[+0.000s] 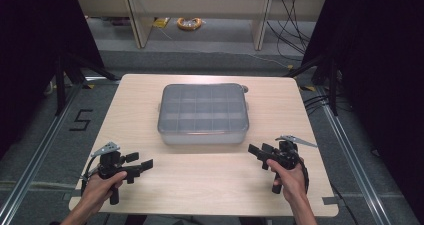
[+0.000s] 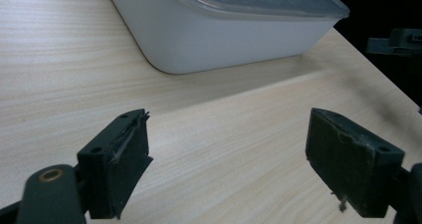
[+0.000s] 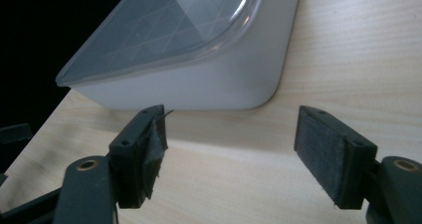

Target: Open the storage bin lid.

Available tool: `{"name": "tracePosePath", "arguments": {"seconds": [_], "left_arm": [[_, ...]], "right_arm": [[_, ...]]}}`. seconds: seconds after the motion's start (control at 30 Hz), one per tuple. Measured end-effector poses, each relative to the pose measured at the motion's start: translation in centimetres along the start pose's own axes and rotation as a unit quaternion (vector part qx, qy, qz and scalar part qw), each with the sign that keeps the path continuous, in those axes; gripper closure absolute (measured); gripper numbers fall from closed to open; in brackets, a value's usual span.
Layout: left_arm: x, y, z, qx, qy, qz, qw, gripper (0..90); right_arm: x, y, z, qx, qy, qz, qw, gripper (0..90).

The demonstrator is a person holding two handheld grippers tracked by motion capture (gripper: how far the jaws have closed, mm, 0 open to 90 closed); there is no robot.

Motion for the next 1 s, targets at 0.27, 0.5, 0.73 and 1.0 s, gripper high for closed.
{"name": "tracePosePath", "arguments": {"seconds": [0.27, 0.5, 0.73, 1.0], "left_arm": [[1.0, -0.4, -0.2, 0.002, 0.004, -0.001, 1.0000, 17.5], [2.3, -1.1, -0.5, 0.005, 0.011, 0.003, 0.9999, 17.9], [4.0, -1.9, -1.1, 0.011, 0.020, 0.014, 0.9996, 18.2], [7.2, -3.1, -1.8, 0.019, 0.039, 0.032, 0.9985, 18.8]], "right_arm": [[1.3, -0.9, 0.3, 0.005, -0.011, 0.003, 0.9999, 31.9], [2.5, -1.6, 0.9, 0.002, -0.005, 0.009, 1.0000, 32.6], [3.9, -2.2, 1.6, 0.003, -0.014, 0.012, 0.9998, 33.2], [6.1, -2.7, 2.6, -0.003, -0.036, 0.031, 0.9988, 33.8]]}}
Point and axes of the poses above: each handheld gripper's, and its own axes: y roughly backward along the jaws, x roughly out of its top, z roughly to its right, the point moved 5 cm from there along -y, roughly forward along the jaws, and after that the axes turned 10 degrees about y, right-handed, at the moved point
